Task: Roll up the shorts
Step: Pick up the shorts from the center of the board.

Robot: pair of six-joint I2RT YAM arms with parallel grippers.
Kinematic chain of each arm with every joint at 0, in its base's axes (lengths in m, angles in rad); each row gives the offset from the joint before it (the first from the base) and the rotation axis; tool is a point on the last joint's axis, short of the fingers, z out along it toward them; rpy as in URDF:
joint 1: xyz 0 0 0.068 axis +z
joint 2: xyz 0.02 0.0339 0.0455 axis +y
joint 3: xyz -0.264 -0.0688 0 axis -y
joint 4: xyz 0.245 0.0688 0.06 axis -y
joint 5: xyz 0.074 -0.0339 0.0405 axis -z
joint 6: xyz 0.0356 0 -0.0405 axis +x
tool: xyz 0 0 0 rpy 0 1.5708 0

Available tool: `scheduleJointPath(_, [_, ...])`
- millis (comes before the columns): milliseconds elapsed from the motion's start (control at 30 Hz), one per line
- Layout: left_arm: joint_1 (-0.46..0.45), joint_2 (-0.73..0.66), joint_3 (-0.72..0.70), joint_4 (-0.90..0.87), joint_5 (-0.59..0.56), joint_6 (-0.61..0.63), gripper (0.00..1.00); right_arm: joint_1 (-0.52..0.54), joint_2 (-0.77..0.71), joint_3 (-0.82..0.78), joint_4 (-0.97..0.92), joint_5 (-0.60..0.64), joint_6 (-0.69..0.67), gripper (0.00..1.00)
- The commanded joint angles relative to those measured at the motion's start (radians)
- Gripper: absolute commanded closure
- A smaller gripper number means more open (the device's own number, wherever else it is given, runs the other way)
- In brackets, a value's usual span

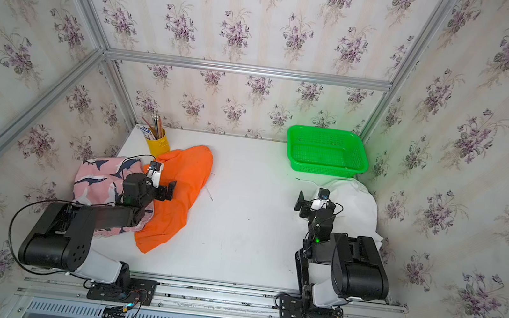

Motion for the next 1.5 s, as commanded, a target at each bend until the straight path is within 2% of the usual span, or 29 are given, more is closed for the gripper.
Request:
scheduleJointPath(0, [0.001,0.0,0.005,0.033,0.004,0.01,0.01,0.0,-0.003,0.0,0.03,0.008,-0.002,0.0])
scheduleJointPath(533, [0.002,0.002,0.008,0.032,0.004,0.008,0.01,0.001,-0.004,0.002,0.026,0.007,-0.001,0.0])
scheduleJointPath(633, [0.001,-0.001,0.02,0.008,-0.051,-0.015,0.01,0.001,-0.005,0.0,0.029,0.008,-0.002,0.0])
scheduleJointPath(700, [0.0,-0.027,0.029,-0.019,-0.039,-0.005,0.01,0.001,-0.027,0.009,0.006,0.026,0.004,0.0])
scheduleJointPath(767, [-0.007,-0.074,0.072,-0.14,-0.047,-0.005,0.01,0.001,-0.1,0.051,-0.137,0.06,0.021,0.0])
scheduleJointPath(967, [-0.068,-0.252,0.201,-0.483,-0.211,-0.08,0.01,0.0,-0.31,0.195,-0.568,0.111,0.118,0.01])
scheduleJointPath(1100, [-0.147,-0.309,0.313,-0.73,-0.232,-0.125,0.01,0.001,-0.383,0.298,-0.859,0.018,0.182,0.07])
scheduleJointPath(1167, [-0.209,-0.328,0.381,-0.865,-0.201,-0.16,0.01,0.001,-0.416,0.333,-0.995,-0.028,0.215,0.09])
scheduleJointPath(1233, [-0.291,-0.343,0.428,-0.965,-0.228,-0.175,0.01,0.001,-0.442,0.356,-1.103,-0.058,0.231,0.1])
scheduleJointPath(1333, [-0.388,-0.367,0.459,-1.06,-0.282,-0.234,0.01,0.001,-0.474,0.367,-1.221,-0.07,0.291,0.12])
scheduleJointPath(1467, [-0.448,-0.378,0.469,-1.14,-0.248,-0.348,0.01,0.0,-0.457,0.386,-1.359,-0.133,0.31,0.12])
